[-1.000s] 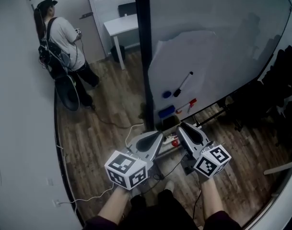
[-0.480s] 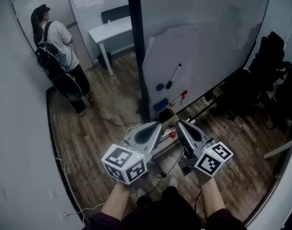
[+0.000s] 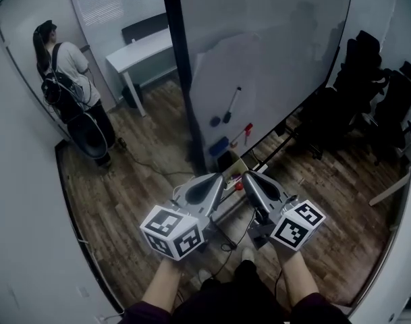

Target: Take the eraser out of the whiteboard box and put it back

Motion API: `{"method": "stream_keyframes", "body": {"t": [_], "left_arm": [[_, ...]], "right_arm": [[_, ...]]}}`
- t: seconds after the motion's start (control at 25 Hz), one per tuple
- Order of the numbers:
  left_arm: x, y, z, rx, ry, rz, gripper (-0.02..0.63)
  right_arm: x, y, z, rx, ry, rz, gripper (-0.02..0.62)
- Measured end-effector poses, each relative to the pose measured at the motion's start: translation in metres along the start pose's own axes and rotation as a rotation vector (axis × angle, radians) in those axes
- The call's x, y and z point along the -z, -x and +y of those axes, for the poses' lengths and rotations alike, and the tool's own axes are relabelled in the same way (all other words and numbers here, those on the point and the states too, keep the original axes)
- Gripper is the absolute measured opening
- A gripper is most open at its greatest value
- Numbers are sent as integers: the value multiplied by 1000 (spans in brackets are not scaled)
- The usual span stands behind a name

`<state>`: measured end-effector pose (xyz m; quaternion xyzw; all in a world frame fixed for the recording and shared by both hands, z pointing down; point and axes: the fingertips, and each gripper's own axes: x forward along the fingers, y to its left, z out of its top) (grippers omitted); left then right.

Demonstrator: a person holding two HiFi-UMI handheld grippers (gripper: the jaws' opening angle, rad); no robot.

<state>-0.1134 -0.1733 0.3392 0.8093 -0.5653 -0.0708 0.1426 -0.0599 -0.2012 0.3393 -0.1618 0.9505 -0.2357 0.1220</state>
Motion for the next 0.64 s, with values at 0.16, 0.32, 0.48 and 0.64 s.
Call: {"method": "stream_keyframes", "body": {"t": [0.16, 0.32, 0.48, 0.64], "left_arm": [[0, 2, 2, 13, 2, 5, 6], [2, 5, 8, 13, 9, 10, 6], [3, 8, 13, 6, 15, 10, 6], [3, 11, 19, -2, 21, 9, 6]], "right_arm": [[1, 0, 0, 19, -5, -9, 3], [5, -3, -1, 28, -10, -4, 3], [8, -7, -1, 28, -13, 0, 3], [11, -10, -1, 30, -16, 3, 3]]}}
